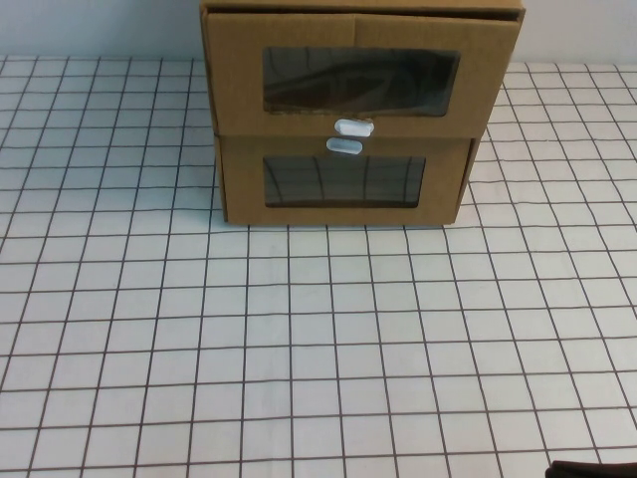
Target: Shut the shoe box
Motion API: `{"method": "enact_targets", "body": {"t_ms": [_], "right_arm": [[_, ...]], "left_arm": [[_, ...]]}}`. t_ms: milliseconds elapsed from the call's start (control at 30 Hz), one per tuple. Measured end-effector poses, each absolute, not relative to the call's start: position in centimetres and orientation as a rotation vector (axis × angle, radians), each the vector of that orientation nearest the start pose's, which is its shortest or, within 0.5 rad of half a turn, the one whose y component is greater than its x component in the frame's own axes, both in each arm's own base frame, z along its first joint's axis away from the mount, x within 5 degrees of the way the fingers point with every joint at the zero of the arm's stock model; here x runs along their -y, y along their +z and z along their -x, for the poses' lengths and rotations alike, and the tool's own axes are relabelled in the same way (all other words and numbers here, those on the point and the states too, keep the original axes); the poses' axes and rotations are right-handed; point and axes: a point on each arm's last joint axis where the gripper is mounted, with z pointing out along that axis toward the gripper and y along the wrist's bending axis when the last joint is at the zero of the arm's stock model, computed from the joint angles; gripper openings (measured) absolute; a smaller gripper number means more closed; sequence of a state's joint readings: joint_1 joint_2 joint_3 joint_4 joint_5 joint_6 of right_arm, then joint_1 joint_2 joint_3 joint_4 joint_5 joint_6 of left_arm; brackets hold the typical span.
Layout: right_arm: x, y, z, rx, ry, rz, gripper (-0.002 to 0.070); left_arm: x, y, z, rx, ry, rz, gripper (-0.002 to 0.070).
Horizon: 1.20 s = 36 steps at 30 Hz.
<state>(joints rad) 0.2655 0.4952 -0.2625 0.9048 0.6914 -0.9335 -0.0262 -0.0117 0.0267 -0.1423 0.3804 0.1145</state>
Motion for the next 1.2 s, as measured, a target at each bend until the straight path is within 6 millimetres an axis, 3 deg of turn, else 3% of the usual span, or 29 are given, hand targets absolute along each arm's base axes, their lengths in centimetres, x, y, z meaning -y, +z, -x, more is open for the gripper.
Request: {"method": "enact_targets", "body": {"t_ms": [433, 633, 767, 967, 1200], "right_arm": [[-6.5, 23.5, -6.4, -1.977, 0.618, 0.745, -0.0014], [-5.3, 25.0, -5.2, -1.767, 0.454, 0.699, -0.0014], [-3.5, 25.8, -5.3, -1.567, 0.3, 0.468, -0.0014], [-1.2, 23.3, -5.1, -1.421, 0.314, 0.074, -0.0014], [-1.2, 20.7, -5.5, -1.495, 0.338, 0.037, -0.0014]], "left_arm": [[0.6, 17.1, -5.2, -1.875, -0.08, -0.044, -0.0005], [0.6, 17.1, -5.2, -1.875, -0.08, -0.044, -0.0005], [0.6, 17.1, -5.2, -1.875, -0.08, -0.044, -0.0005], [0.6, 17.1, -5.2, -1.875, -0.08, -0.044, -0.0005], [0.6, 17.1, -5.2, -1.877, -0.08, -0.044, -0.0005]]}}
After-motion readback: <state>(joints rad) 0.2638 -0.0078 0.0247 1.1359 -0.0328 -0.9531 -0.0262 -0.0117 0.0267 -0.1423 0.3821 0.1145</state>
